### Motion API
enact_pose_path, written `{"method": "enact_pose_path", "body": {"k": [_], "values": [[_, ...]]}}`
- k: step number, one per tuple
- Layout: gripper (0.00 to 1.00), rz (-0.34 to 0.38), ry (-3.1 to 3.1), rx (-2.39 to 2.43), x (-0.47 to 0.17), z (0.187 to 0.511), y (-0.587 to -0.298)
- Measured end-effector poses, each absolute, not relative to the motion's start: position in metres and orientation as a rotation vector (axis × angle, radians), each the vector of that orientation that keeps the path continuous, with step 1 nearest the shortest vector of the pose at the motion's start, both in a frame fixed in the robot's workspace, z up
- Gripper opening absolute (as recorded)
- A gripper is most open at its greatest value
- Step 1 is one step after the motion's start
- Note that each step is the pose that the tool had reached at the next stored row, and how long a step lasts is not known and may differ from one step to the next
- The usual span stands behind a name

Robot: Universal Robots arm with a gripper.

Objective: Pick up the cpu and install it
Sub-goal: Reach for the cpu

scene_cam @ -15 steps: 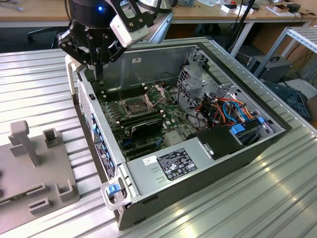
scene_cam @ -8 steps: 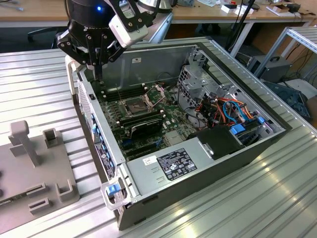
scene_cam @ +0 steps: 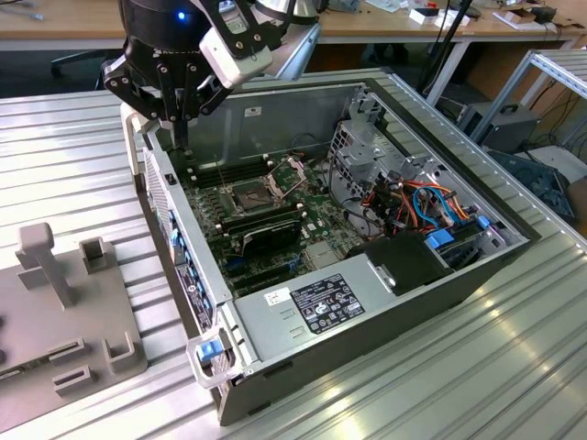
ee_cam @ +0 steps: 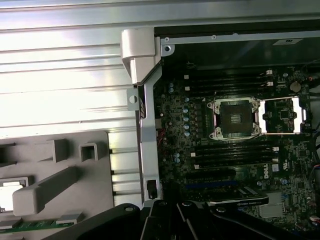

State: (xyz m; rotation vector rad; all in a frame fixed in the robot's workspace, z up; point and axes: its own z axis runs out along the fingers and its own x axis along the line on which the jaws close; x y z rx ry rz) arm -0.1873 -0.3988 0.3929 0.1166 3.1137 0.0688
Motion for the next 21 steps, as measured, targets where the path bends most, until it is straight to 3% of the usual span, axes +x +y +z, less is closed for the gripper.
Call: {"method": "enact_pose_path", "body": {"k": [21], "values": [[0.11,0.069,3.114,0.117,-0.1935,0.3928,-0.3989]]}}
